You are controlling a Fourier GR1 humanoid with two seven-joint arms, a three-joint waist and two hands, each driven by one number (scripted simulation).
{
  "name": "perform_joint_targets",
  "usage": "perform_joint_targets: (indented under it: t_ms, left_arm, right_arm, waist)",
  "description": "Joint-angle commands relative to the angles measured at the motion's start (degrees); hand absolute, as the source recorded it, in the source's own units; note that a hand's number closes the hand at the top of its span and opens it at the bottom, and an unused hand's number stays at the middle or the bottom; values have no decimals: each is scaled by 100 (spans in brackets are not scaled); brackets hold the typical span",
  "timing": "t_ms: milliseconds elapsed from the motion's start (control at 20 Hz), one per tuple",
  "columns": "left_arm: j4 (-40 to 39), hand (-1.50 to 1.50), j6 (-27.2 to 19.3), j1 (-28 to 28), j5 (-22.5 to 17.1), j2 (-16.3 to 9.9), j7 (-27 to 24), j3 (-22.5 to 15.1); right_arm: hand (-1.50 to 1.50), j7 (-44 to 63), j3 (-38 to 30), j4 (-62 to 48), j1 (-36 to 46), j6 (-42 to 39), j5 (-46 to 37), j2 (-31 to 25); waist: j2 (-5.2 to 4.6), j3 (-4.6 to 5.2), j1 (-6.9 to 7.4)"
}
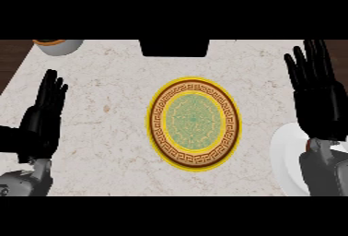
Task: Pick the sweet potato from the plate and place it in the plate
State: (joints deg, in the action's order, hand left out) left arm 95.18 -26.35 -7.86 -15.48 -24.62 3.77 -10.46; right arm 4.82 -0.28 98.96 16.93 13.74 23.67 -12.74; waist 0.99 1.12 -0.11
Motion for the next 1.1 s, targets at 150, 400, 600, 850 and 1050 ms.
perform_joint_targets:
  t_ms: [150,400,600,850,1050]
  left_arm:
    - [-579,0,854,379,-98,-199,-539,77]
    - [-828,0,1120,765,-39,-66,-760,-317]
    - [-1510,0,1588,632,-144,-26,-1182,-132]
    - [-1392,0,1686,665,-43,10,-1122,-48]
    - [-1748,0,1986,827,41,60,-1584,62]
  right_arm:
    - [150,510,-275,-814,-502,-819,246,-720]
    - [-150,-445,-357,-1452,-1081,377,-1922,-1416]
    - [-150,-2093,-401,-1884,-1702,382,-1840,-689]
    - [-150,-2667,-518,-1644,-2453,616,-2215,-743]
    - [-150,-2084,-745,-607,-3099,803,-2313,-948]
  waist:
    - [-131,-111,3]
    - [-186,-102,-96]
    - [-126,-115,-54]
    - [-94,-112,-27]
    - [-87,-107,-49]
